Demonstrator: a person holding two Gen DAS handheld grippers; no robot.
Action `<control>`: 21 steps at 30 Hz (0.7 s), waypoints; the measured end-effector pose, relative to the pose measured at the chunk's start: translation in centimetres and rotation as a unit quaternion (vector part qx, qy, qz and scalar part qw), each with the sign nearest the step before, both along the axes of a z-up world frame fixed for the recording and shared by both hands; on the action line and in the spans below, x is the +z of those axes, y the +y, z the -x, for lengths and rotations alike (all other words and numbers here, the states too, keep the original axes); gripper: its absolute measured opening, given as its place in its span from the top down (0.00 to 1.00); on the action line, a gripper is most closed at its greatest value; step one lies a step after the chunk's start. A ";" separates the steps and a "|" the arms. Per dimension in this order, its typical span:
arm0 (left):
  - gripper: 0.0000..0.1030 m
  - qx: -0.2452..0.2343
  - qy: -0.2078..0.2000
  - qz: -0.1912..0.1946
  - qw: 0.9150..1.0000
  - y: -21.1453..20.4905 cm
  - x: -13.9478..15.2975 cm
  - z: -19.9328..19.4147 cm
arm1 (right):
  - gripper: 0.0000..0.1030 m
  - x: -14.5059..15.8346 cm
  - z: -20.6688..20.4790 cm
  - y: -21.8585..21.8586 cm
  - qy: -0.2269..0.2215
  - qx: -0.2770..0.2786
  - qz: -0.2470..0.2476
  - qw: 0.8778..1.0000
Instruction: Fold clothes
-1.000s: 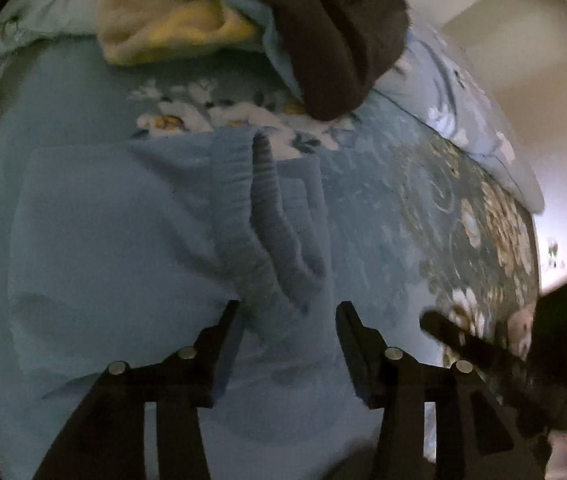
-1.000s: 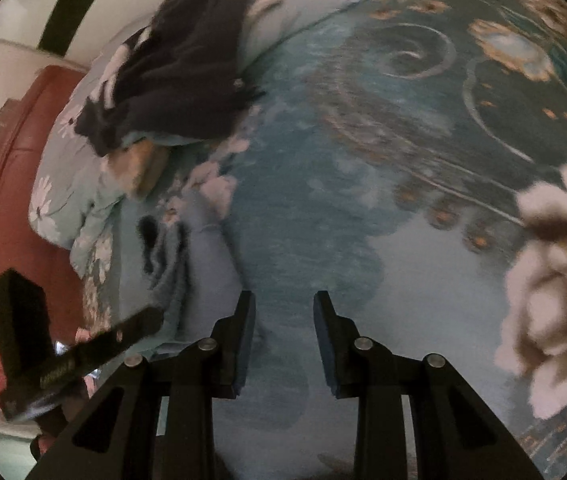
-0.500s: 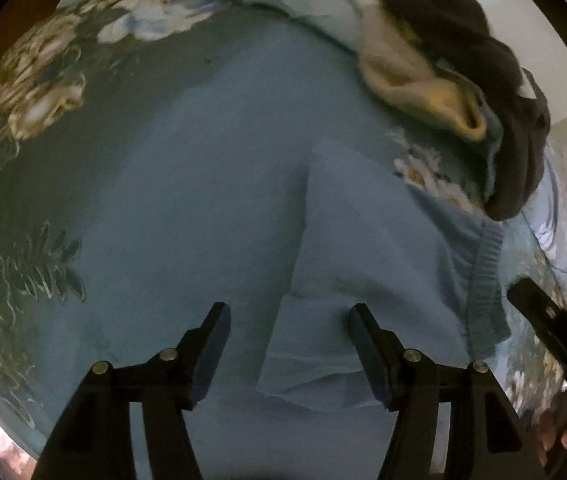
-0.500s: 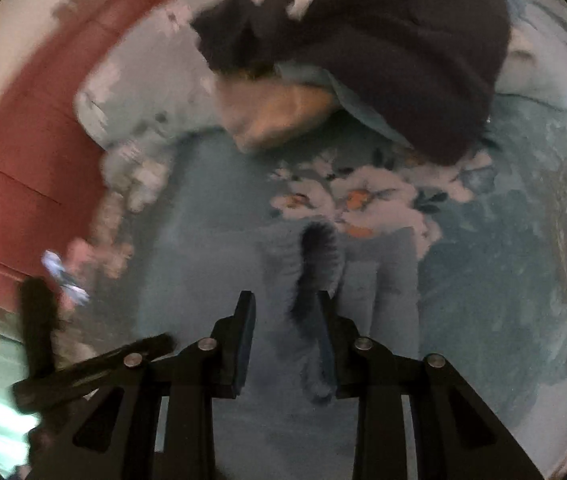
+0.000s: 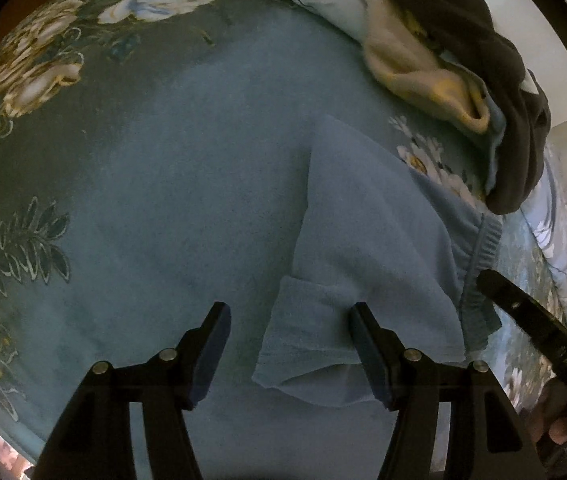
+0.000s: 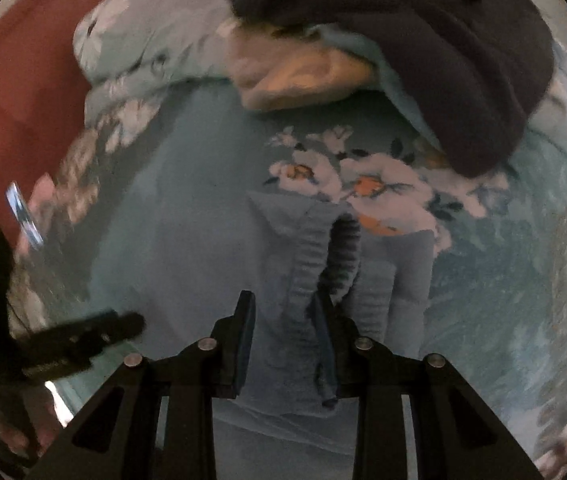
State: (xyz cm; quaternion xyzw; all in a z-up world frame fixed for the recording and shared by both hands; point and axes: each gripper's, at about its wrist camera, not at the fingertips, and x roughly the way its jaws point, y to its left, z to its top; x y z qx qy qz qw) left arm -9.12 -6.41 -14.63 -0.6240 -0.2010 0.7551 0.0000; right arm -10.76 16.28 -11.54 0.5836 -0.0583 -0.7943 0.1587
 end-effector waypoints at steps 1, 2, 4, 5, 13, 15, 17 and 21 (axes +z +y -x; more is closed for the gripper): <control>0.36 0.000 -0.001 0.000 1.000 0.0 0.0 0.0 | 0.70 -0.2 0.3 0.0 -0.008 0.002 0.006 1.000; 0.36 0.000 -0.002 -0.001 1.000 -0.1 0.0 0.1 | 0.70 -0.4 0.5 0.2 -0.013 -0.001 0.017 1.000; 0.36 -0.001 -0.003 -0.002 1.000 -0.1 0.1 0.1 | 0.79 -0.4 0.9 0.5 -0.016 -0.003 0.039 0.999; 0.36 -0.001 -0.003 -0.003 1.000 -0.2 0.1 0.2 | 0.89 -0.4 0.9 0.4 -0.015 -0.004 0.038 0.999; 0.36 -0.005 0.009 -0.020 1.000 -0.7 1.4 0.1 | 0.96 2.9 -0.1 5.1 0.011 -0.050 0.077 0.996; 0.36 -0.005 0.008 -0.029 1.000 -0.8 1.3 0.2 | 0.96 3.9 -0.4 6.6 0.015 -0.064 0.081 0.995; 0.36 -0.005 0.006 -0.033 0.999 -0.7 1.1 0.4 | 0.99 4.5 -0.8 7.7 0.022 -0.080 0.077 0.994; 0.36 -0.011 -0.004 -0.034 0.999 -0.2 0.3 0.5 | 0.99 3.5 -0.9 10.0 0.005 -0.121 0.096 0.988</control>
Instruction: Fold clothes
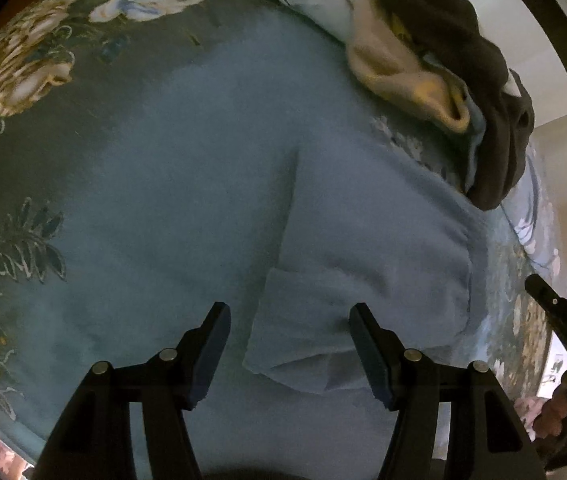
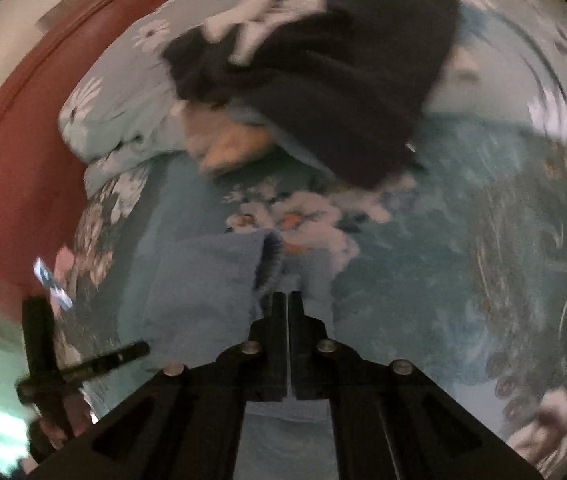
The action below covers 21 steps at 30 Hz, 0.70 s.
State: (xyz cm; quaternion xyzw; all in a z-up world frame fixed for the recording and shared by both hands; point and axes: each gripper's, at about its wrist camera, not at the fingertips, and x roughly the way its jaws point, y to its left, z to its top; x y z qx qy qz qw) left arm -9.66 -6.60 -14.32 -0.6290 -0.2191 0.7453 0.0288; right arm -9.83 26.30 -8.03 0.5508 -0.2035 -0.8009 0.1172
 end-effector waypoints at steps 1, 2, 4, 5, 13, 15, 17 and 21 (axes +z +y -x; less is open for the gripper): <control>0.36 0.000 -0.004 0.000 1.000 0.1 -0.2 0.0 | 0.99 -0.6 0.0 0.3 -0.007 -0.008 0.014 1.000; 0.36 0.000 -0.007 0.000 1.000 0.1 -0.5 0.0 | 0.99 -0.7 -0.1 0.0 -0.004 -0.002 0.021 1.000; 0.36 0.001 -0.009 0.001 1.000 0.2 -0.7 -0.1 | 0.97 -0.9 -0.3 -0.7 0.001 0.009 0.035 0.999; 0.36 0.001 -0.010 0.003 1.000 0.2 -0.7 -0.1 | 0.97 -1.2 -0.2 -1.3 -0.001 0.017 0.032 0.999; 0.36 0.000 -0.013 0.003 1.000 0.3 -0.7 -0.2 | 0.54 -3.9 1.0 -4.7 -0.025 0.050 0.014 0.998; 0.36 0.000 -0.012 0.003 1.000 0.3 -0.6 -0.5 | 0.54 -4.8 1.1 -5.1 -0.038 0.056 0.027 0.997; 0.36 0.000 -0.012 0.003 1.000 0.3 -0.5 -0.7 | 0.54 -5.3 0.8 -5.8 -0.044 0.069 0.034 0.996; 0.36 0.001 -0.013 0.000 1.000 0.2 -0.5 -0.7 | 0.87 -5.8 0.0 -5.6 -0.049 0.048 0.024 0.997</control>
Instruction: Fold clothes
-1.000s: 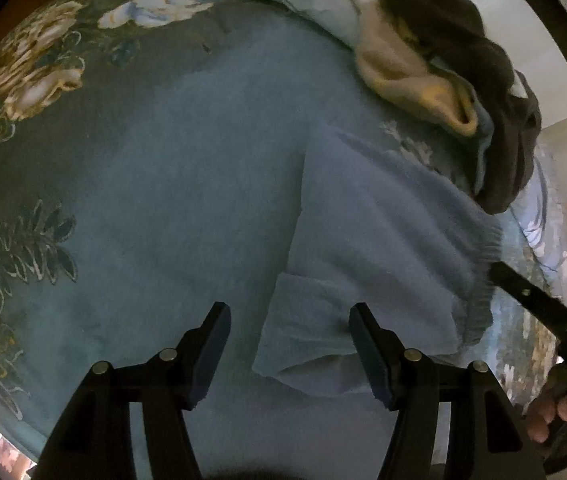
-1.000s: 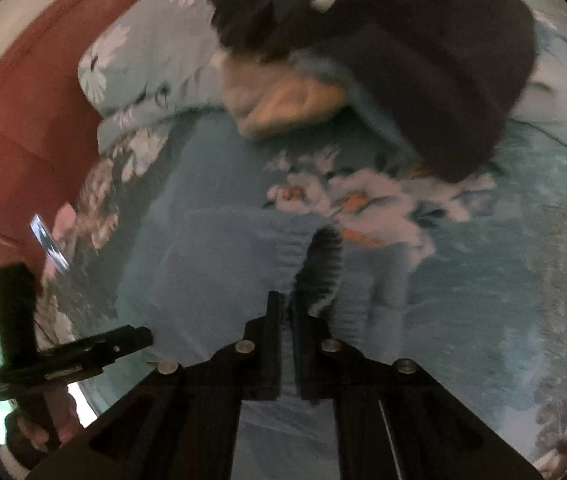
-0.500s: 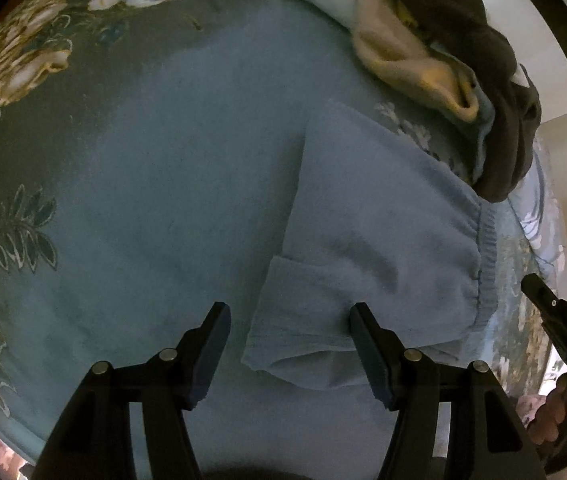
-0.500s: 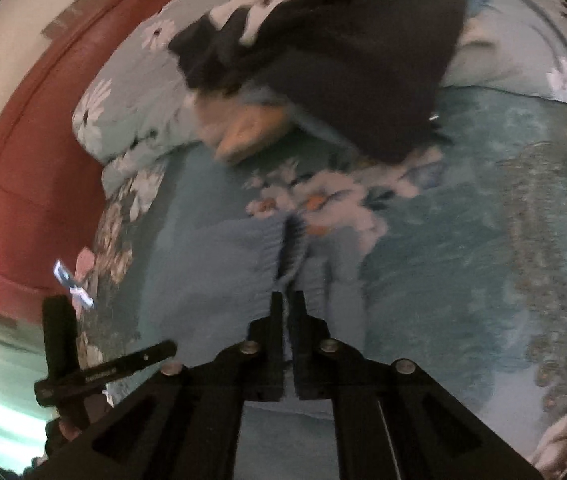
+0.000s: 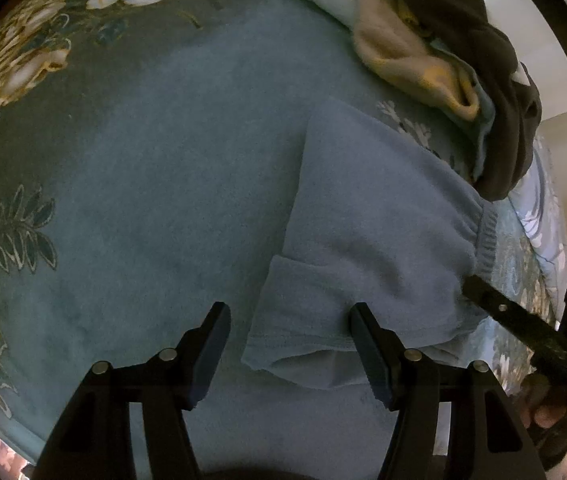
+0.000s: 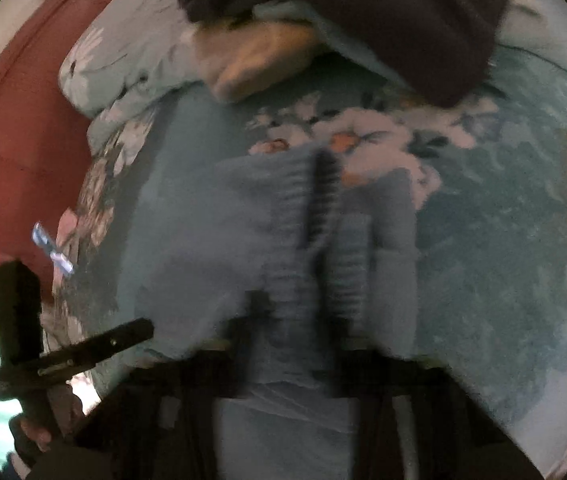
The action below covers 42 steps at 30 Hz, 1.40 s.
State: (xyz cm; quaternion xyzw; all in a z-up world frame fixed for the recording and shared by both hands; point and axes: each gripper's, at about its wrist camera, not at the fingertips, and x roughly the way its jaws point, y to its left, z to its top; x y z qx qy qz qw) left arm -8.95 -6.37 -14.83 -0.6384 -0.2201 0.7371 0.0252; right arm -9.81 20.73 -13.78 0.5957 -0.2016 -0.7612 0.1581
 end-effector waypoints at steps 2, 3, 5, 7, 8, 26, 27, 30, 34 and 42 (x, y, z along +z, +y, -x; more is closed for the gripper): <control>0.36 0.000 0.003 -0.005 1.000 0.0 0.3 0.1 | 0.89 0.6 -0.5 1.0 0.007 -0.025 0.027 0.999; 0.36 0.000 0.005 -0.008 1.000 0.0 0.5 0.2 | 0.89 1.2 -0.8 1.5 0.015 -0.031 0.030 0.999; 0.36 -0.001 0.010 -0.018 1.000 -0.1 0.8 0.2 | 0.89 2.9 -1.6 2.4 0.036 -0.036 0.034 0.998; 0.34 -0.001 0.012 -0.028 1.000 -0.2 0.9 0.2 | 0.89 3.7 -2.3 3.4 0.042 -0.038 0.032 0.998; 0.32 -0.001 0.012 -0.032 0.999 -0.2 0.9 0.2 | 0.89 3.7 -2.5 3.8 0.039 -0.039 0.027 0.998; 0.27 -0.042 0.002 -0.021 0.999 1.3 1.1 -0.3 | 0.76 0.3 -2.3 5.1 -0.011 -0.052 -0.006 0.999; 0.27 -0.049 0.020 -0.022 0.998 1.4 2.2 -0.2 | 0.74 1.0 -2.4 5.4 -0.002 -0.053 -0.019 0.998; 0.27 -0.076 0.072 -0.022 0.994 2.4 5.1 0.6 | 0.73 2.9 -2.2 5.7 0.027 -0.056 -0.033 0.997; 0.27 -0.120 0.100 -0.034 0.987 3.9 6.5 1.3 | 0.73 4.1 -0.9 3.8 0.048 -0.027 -0.019 0.998; 0.27 -0.167 0.052 -0.025 0.984 7.3 1.6 4.2 | 0.73 0.3 0.5 1.8 0.007 -0.013 -0.022 1.000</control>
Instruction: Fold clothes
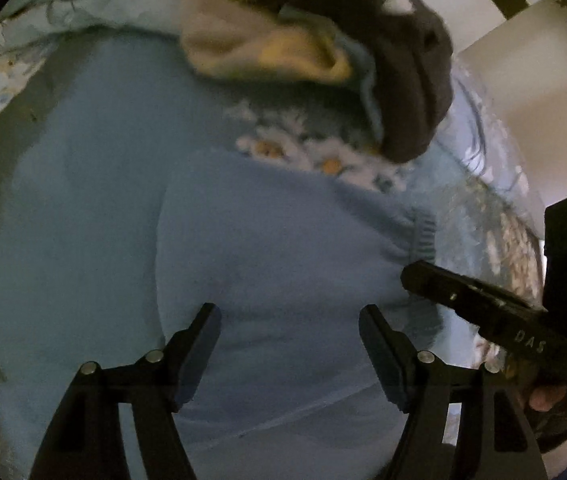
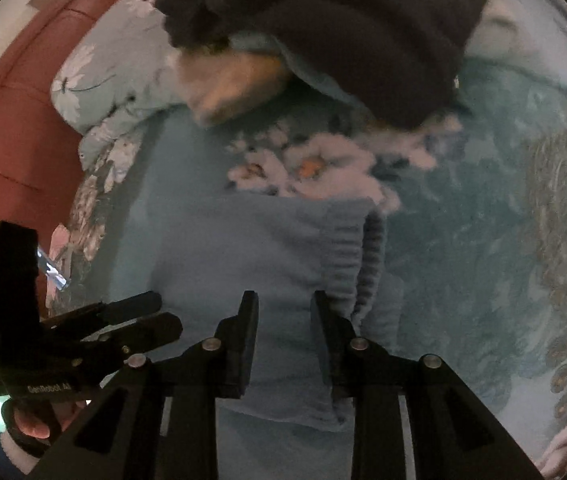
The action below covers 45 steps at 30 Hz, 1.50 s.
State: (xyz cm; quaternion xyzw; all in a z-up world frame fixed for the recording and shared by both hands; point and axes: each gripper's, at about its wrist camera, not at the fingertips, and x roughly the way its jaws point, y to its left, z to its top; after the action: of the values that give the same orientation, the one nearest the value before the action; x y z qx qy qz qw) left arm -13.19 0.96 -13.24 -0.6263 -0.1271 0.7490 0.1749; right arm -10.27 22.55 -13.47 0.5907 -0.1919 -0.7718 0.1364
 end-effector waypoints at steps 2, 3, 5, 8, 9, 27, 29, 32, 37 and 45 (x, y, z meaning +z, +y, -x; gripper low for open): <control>0.27 -0.002 -0.006 0.000 1.000 -0.2 -0.6 -0.4 | 0.73 -0.9 -0.1 0.4 -0.008 -0.009 0.005 1.000; 0.27 -0.003 -0.009 0.001 1.000 -0.1 -1.1 -0.4 | 0.73 -1.2 -0.1 0.6 -0.011 -0.012 0.010 1.000; 0.27 -0.003 -0.018 0.003 1.000 0.2 -2.3 -0.1 | 0.73 -1.6 0.0 0.8 -0.015 -0.019 0.018 1.000; 0.27 -0.001 -0.020 0.003 1.000 0.2 -1.8 -0.2 | 0.73 -1.1 0.0 0.7 -0.012 -0.016 0.020 1.000; 0.27 0.000 -0.017 -0.003 1.000 0.0 -1.2 -0.4 | 0.73 -0.5 -0.3 0.8 -0.002 -0.014 0.022 1.000; 0.10 0.048 -0.056 -0.039 0.996 -5.6 -4.1 -0.9 | 0.38 -4.1 -3.2 5.3 -0.050 -0.091 0.114 0.988; 0.05 0.041 -0.050 -0.059 0.996 -5.4 -3.9 -0.5 | 0.38 -4.4 -2.9 5.1 -0.045 -0.091 0.121 0.987; 0.00 0.024 -0.053 -0.079 0.995 -5.0 -4.1 0.0 | 0.36 -4.6 -2.5 4.7 -0.038 -0.087 0.136 0.986; 0.00 0.006 -0.065 -0.098 0.993 -5.1 -4.7 0.3 | 0.32 -4.9 -2.2 4.7 -0.030 -0.081 0.153 0.984; 0.00 -0.003 -0.066 -0.129 0.989 -6.0 -5.1 0.2 | 0.31 -5.5 -2.0 5.5 -0.051 -0.106 0.192 0.974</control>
State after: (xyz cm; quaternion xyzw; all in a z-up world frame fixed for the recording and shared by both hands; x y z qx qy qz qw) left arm -13.35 -5.04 -18.38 -0.6472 -0.2322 0.6826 0.2475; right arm -8.26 28.01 -19.01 0.5687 -0.4045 -0.6993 0.1546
